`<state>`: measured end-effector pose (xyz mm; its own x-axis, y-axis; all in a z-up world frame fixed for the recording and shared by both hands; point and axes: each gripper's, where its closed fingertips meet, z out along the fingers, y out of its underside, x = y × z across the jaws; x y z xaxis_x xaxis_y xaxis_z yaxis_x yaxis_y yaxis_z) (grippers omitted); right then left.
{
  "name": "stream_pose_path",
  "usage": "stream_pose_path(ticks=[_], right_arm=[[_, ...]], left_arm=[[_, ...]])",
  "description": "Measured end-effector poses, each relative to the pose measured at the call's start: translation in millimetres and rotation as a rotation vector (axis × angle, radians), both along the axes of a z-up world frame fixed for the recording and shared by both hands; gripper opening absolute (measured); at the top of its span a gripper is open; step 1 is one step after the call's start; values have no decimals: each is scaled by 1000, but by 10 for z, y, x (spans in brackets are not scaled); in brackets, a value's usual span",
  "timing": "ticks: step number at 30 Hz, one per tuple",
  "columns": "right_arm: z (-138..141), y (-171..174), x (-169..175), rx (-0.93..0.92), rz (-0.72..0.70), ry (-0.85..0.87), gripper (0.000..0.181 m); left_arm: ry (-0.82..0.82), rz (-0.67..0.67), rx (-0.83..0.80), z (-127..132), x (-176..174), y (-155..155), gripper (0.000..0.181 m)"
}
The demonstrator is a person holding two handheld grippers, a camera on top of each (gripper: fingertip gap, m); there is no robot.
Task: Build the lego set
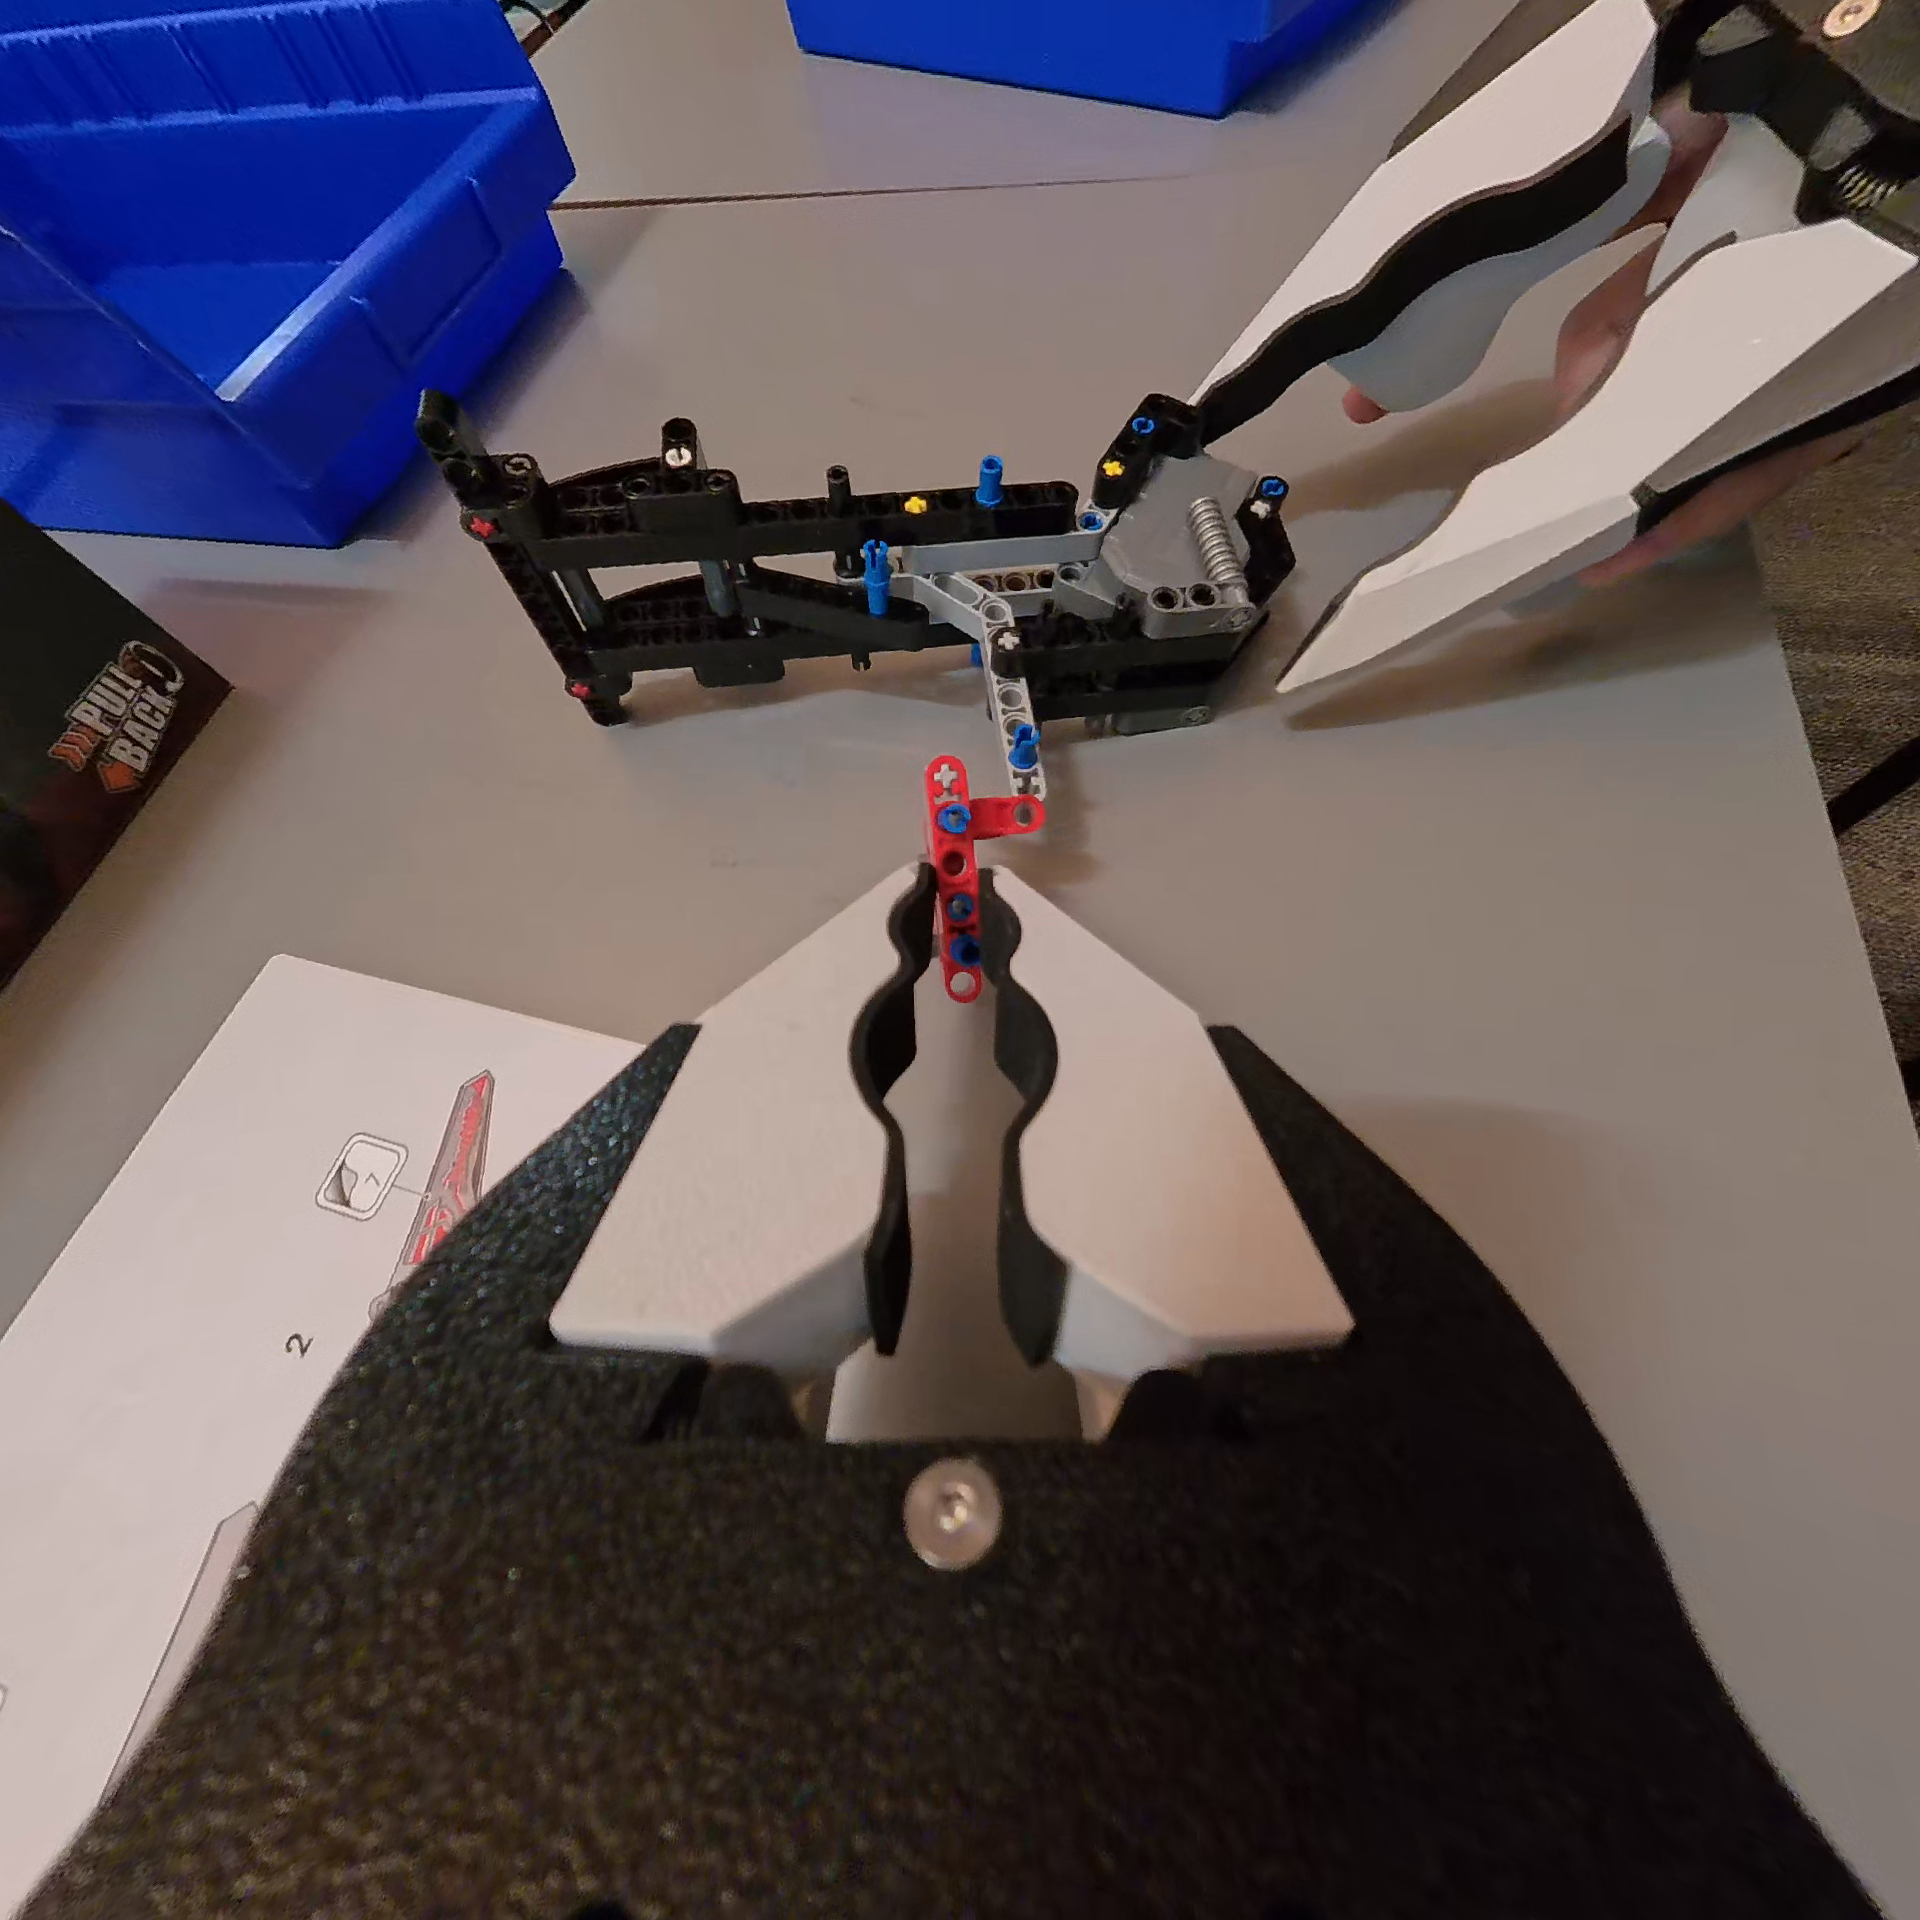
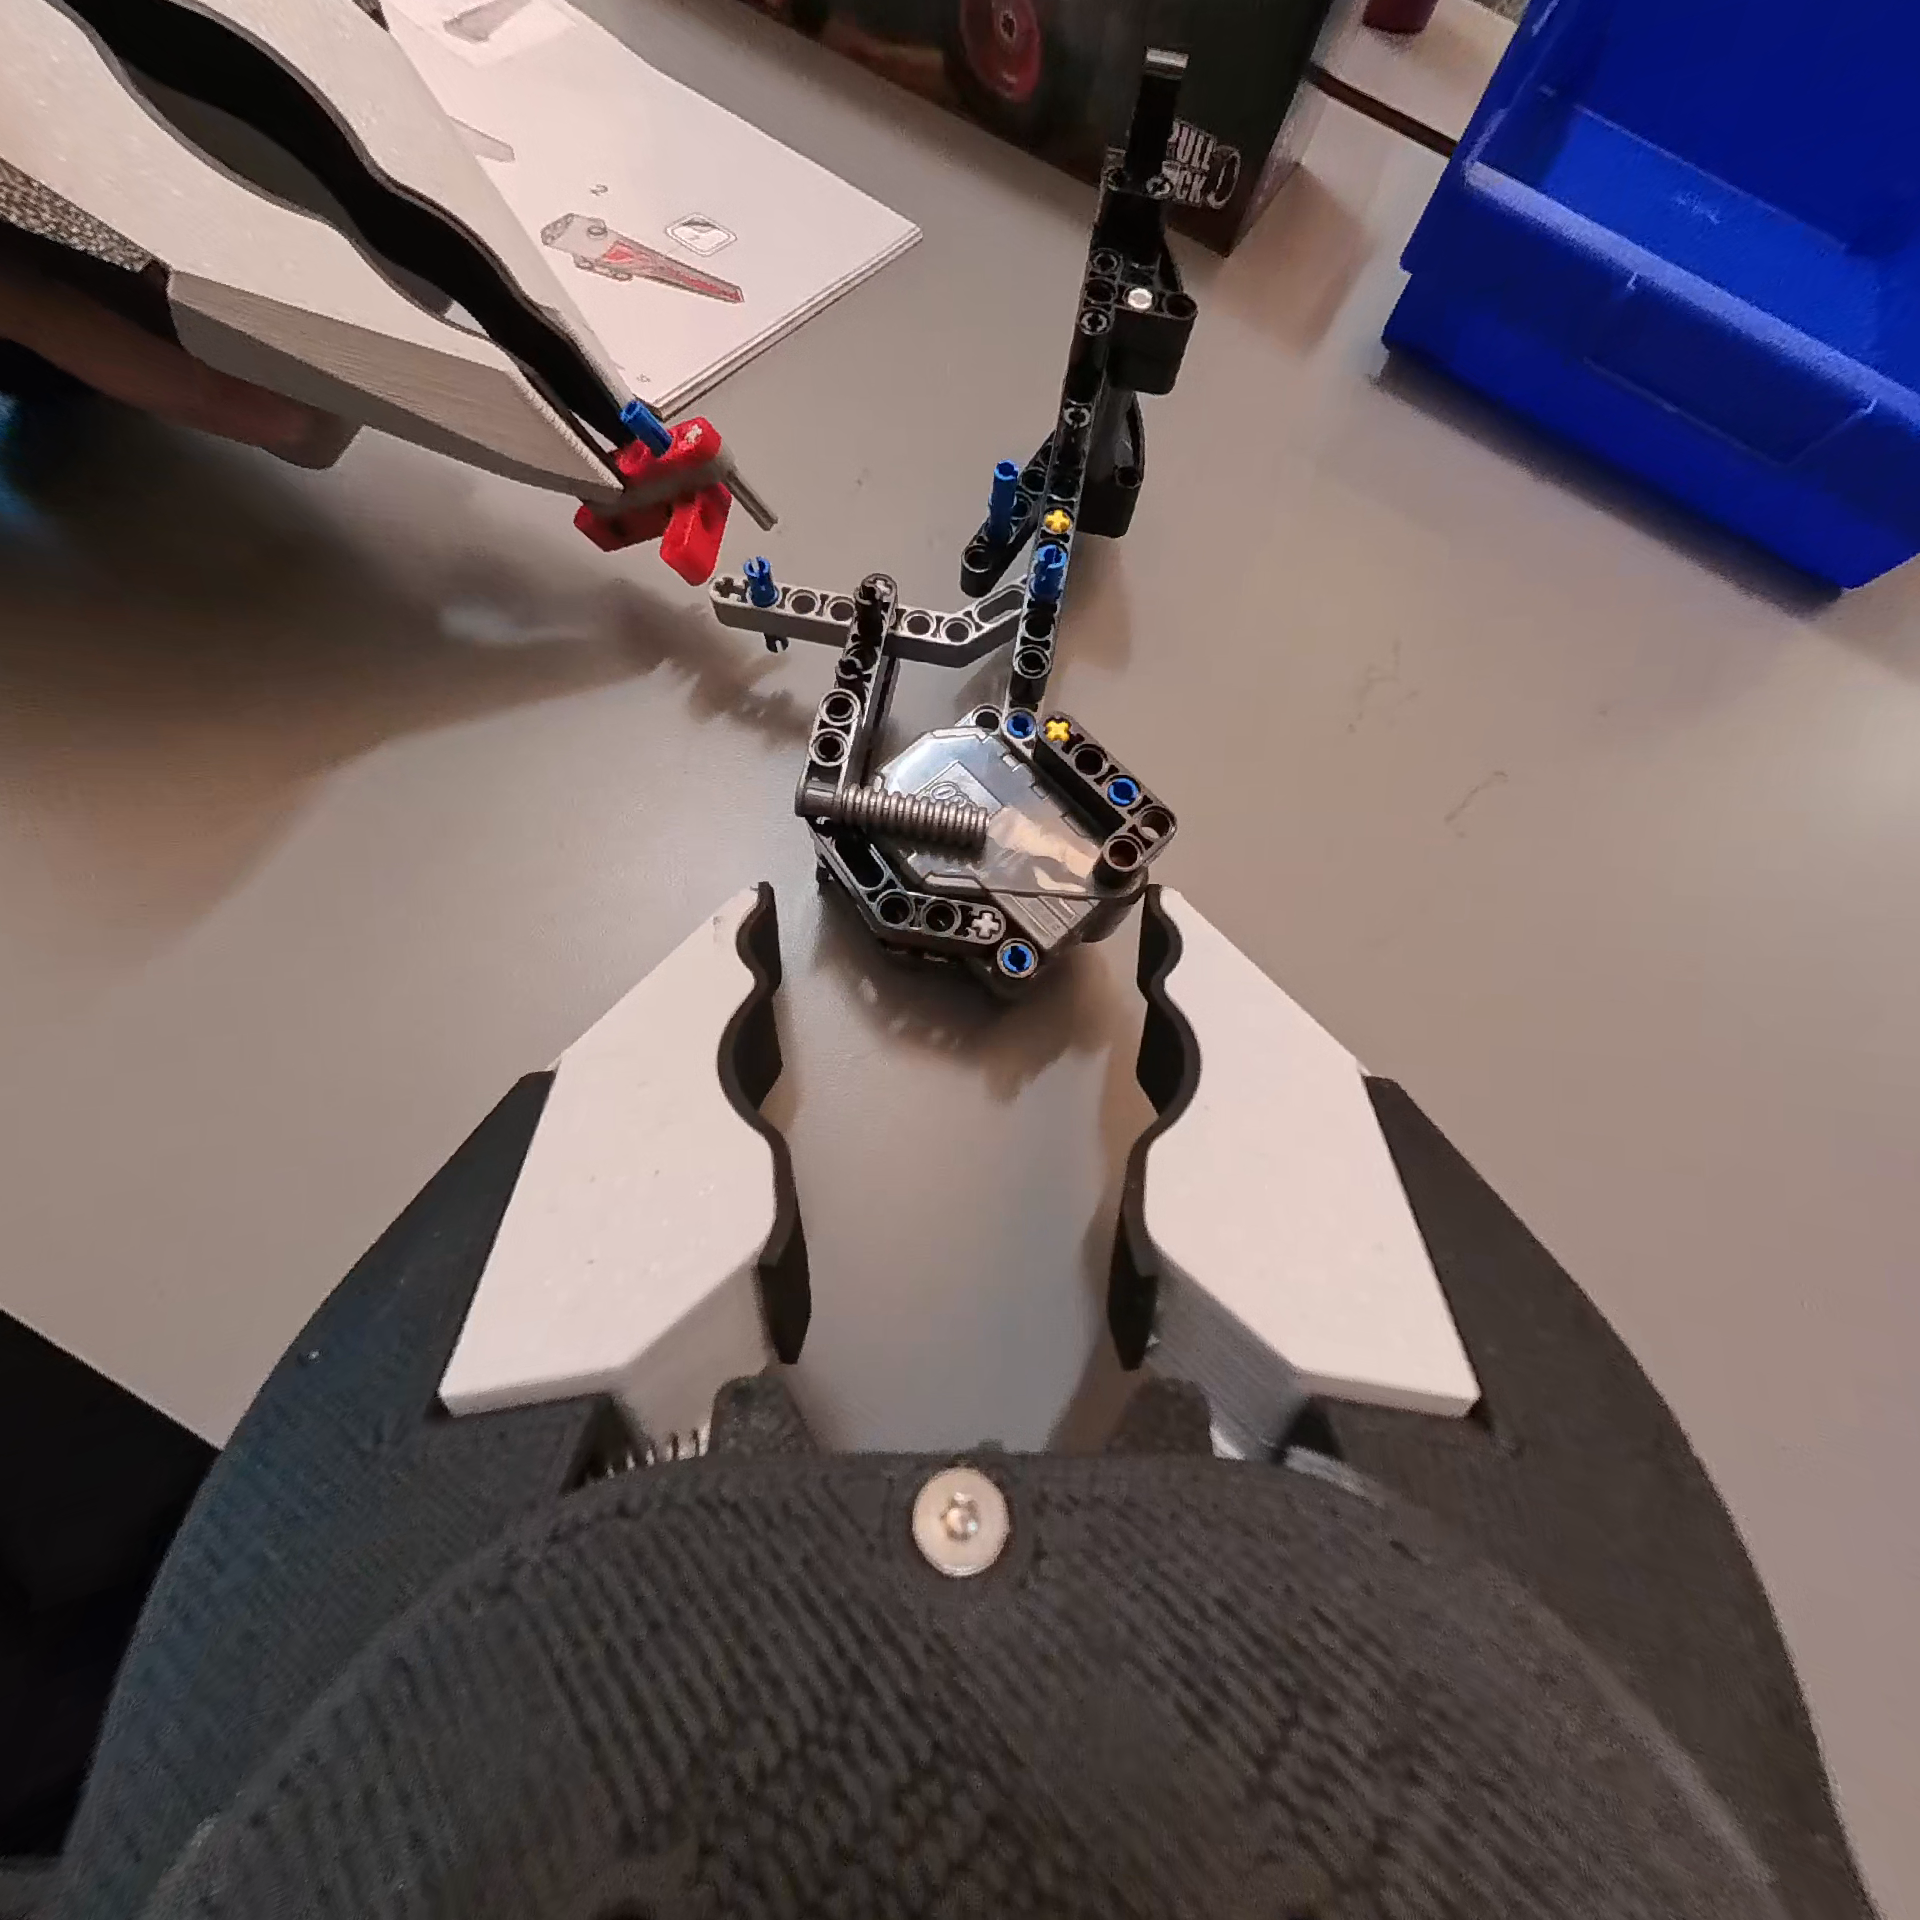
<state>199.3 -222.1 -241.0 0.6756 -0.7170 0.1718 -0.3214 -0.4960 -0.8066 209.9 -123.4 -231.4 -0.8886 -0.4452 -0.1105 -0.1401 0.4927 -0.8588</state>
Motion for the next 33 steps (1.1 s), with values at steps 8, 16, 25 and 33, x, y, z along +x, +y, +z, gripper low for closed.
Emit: stream_pose_path(ticks=[8,16,25,33], right_arm=[[-5,-16,-8,-7,-7,0,71],[158,-65,34,28,-37,-73,71],[130,-18,52,12,-33,-77,73],[122,33,44,-60,-20,-98,73]], left_arm=[[0,0,-9,13,0,3,4],[7,-8,-11,11,-11,-1,4],[30,-12,-3,-13,-35,-27,4],[51,-20,-13,1,-84,-57,4]])
